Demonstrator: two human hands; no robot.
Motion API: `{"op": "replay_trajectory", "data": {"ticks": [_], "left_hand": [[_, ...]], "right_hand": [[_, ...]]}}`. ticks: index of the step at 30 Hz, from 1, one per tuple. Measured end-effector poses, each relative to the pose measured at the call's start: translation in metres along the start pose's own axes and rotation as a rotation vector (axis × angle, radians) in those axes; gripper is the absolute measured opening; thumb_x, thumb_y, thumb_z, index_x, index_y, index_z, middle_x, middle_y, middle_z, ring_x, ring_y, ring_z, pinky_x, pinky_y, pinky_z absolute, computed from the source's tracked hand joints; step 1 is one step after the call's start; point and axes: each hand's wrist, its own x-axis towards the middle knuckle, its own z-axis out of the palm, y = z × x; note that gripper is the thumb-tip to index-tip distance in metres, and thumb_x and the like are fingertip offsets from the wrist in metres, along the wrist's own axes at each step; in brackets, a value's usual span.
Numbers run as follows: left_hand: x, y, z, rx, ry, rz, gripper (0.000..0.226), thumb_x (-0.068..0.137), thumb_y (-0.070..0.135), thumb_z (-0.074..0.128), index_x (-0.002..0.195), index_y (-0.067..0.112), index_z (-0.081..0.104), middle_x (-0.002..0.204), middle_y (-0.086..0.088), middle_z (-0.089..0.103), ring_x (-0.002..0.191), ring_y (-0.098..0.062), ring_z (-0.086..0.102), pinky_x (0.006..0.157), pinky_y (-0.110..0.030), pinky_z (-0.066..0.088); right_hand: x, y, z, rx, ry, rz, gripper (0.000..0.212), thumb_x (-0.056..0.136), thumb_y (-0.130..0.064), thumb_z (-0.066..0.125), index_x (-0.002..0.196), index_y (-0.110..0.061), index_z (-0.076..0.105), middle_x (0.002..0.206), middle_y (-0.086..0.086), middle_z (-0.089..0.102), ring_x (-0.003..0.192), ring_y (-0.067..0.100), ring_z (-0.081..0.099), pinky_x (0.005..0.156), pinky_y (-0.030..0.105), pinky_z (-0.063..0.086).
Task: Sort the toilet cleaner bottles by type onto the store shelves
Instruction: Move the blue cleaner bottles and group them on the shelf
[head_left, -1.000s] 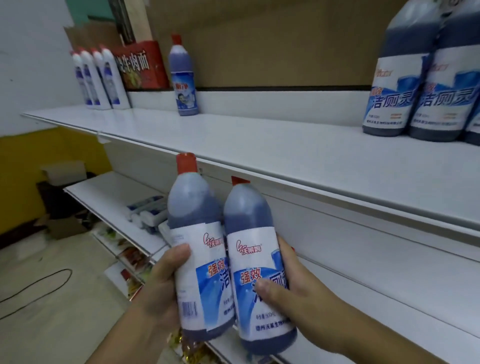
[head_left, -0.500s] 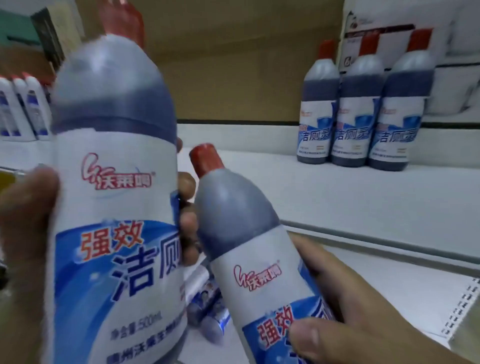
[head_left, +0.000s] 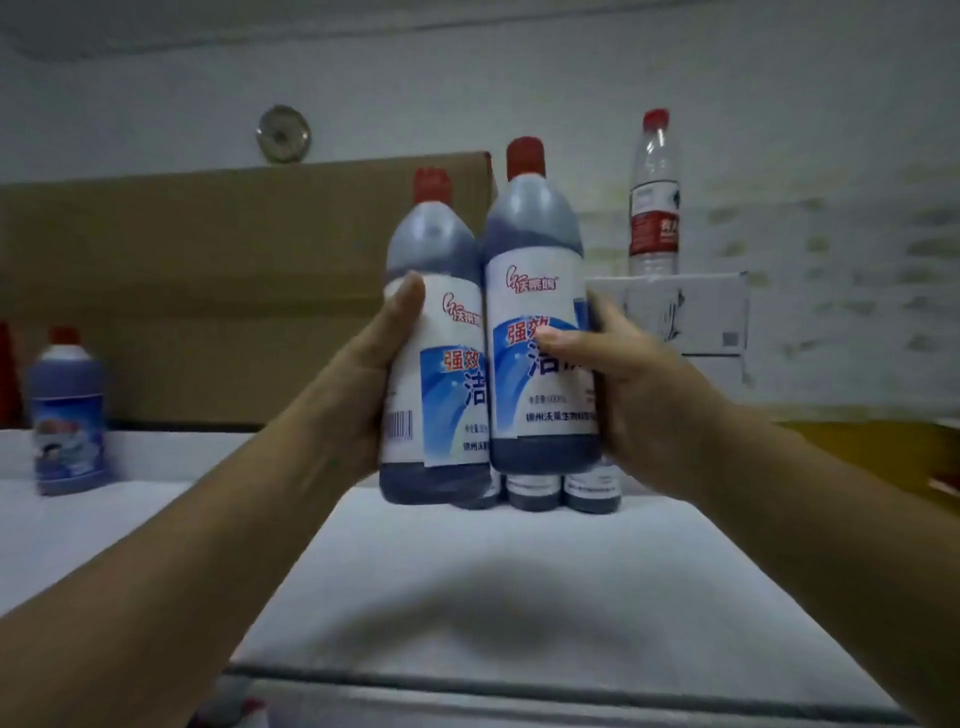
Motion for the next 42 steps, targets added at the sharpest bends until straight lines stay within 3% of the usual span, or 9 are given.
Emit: {"op": "replay_trajectory", "data": {"ticks": [3, 10, 13, 16, 19, 21, 24, 37, 42], "left_hand": [[0.022, 0.000, -0.003, 0.029, 0.006, -0.024, 0.071, 0.043, 0.050, 0.088, 0.101, 0.013, 0.074, 0.106, -0.017, 0.072, 0.091, -0.032, 0.071, 0.071, -0.043, 0.059], [0.042, -0.012, 0.012, 0.045, 0.074, -0.058, 0.057, 0.074, 0.052, 0.054, 0.112, 0.010, 0.066, 0.099, -0.013, 0.073, 0.085, -0.029, 0.071, 0.077, -0.043, 0.058], [0.051, -0.020, 0.019, 0.105, 0.009, -0.042, 0.091, 0.050, 0.064, 0.076, 0.122, 0.011, 0.060, 0.108, -0.017, 0.071, 0.091, -0.034, 0.071, 0.073, -0.045, 0.060], [0.063, -0.019, 0.020, 0.135, -0.059, -0.002, 0.103, 0.040, 0.044, 0.091, 0.128, 0.004, 0.054, 0.109, -0.021, 0.069, 0.088, -0.033, 0.070, 0.068, -0.040, 0.058], [0.075, -0.008, 0.019, 0.168, -0.021, 0.087, 0.094, 0.047, 0.036, 0.089, 0.127, 0.001, 0.052, 0.111, -0.024, 0.065, 0.089, -0.033, 0.068, 0.076, -0.044, 0.058], [0.080, 0.001, 0.013, 0.170, 0.000, 0.155, 0.079, 0.047, 0.034, 0.088, 0.114, 0.007, 0.056, 0.094, -0.014, 0.069, 0.080, -0.025, 0.070, 0.072, -0.040, 0.059], [0.077, 0.009, 0.002, 0.262, -0.004, 0.149, 0.085, 0.039, 0.044, 0.090, 0.110, 0.012, 0.055, 0.084, -0.007, 0.071, 0.075, -0.020, 0.071, 0.064, -0.033, 0.058], [0.069, 0.001, -0.038, 0.390, 0.164, 0.105, 0.087, 0.036, 0.041, 0.092, 0.113, 0.018, 0.060, 0.095, -0.005, 0.071, 0.086, -0.022, 0.071, 0.069, -0.034, 0.057], [0.062, -0.009, -0.045, 0.391, 0.230, 0.024, 0.061, 0.063, 0.018, 0.079, 0.120, 0.013, 0.057, 0.099, -0.007, 0.072, 0.089, -0.025, 0.071, 0.067, -0.033, 0.059]], "right_hand": [[-0.001, -0.004, -0.017, -0.014, 0.029, -0.006, 0.061, 0.064, -0.014, 0.073, 0.120, -0.022, 0.051, 0.099, 0.006, 0.072, 0.083, 0.022, 0.073, 0.066, 0.036, 0.060], [-0.005, -0.010, -0.038, -0.214, 0.120, -0.035, 0.052, 0.052, -0.027, 0.072, 0.101, -0.020, 0.059, 0.095, 0.003, 0.073, 0.090, 0.024, 0.070, 0.079, 0.042, 0.058], [-0.005, -0.017, -0.044, -0.281, 0.112, -0.062, 0.051, 0.051, -0.029, 0.073, 0.100, -0.025, 0.059, 0.092, -0.001, 0.074, 0.086, 0.020, 0.072, 0.071, 0.036, 0.060], [-0.004, -0.024, -0.051, -0.314, 0.107, -0.094, 0.049, 0.052, -0.028, 0.073, 0.098, -0.028, 0.058, 0.085, -0.007, 0.074, 0.079, 0.013, 0.072, 0.059, 0.027, 0.059], [-0.001, -0.032, -0.061, -0.325, 0.149, -0.139, 0.052, 0.052, -0.026, 0.073, 0.101, -0.027, 0.057, 0.091, -0.005, 0.073, 0.082, 0.015, 0.072, 0.063, 0.028, 0.060], [0.000, -0.038, -0.069, -0.319, 0.196, -0.157, 0.048, 0.052, -0.025, 0.072, 0.098, -0.028, 0.057, 0.088, -0.006, 0.072, 0.080, 0.015, 0.072, 0.062, 0.028, 0.059], [-0.001, -0.041, -0.082, -0.327, 0.258, -0.168, 0.043, 0.053, -0.024, 0.070, 0.094, -0.029, 0.055, 0.089, -0.006, 0.070, 0.081, 0.017, 0.070, 0.061, 0.027, 0.058], [0.009, -0.010, -0.100, -0.370, 0.315, -0.059, 0.040, 0.052, -0.029, 0.068, 0.090, -0.030, 0.055, 0.091, -0.006, 0.068, 0.084, 0.017, 0.067, 0.063, 0.028, 0.053], [0.027, 0.012, -0.080, -0.392, 0.305, 0.039, 0.054, 0.049, -0.030, 0.074, 0.101, -0.024, 0.058, 0.098, -0.002, 0.070, 0.089, 0.018, 0.068, 0.074, 0.035, 0.057]]}}
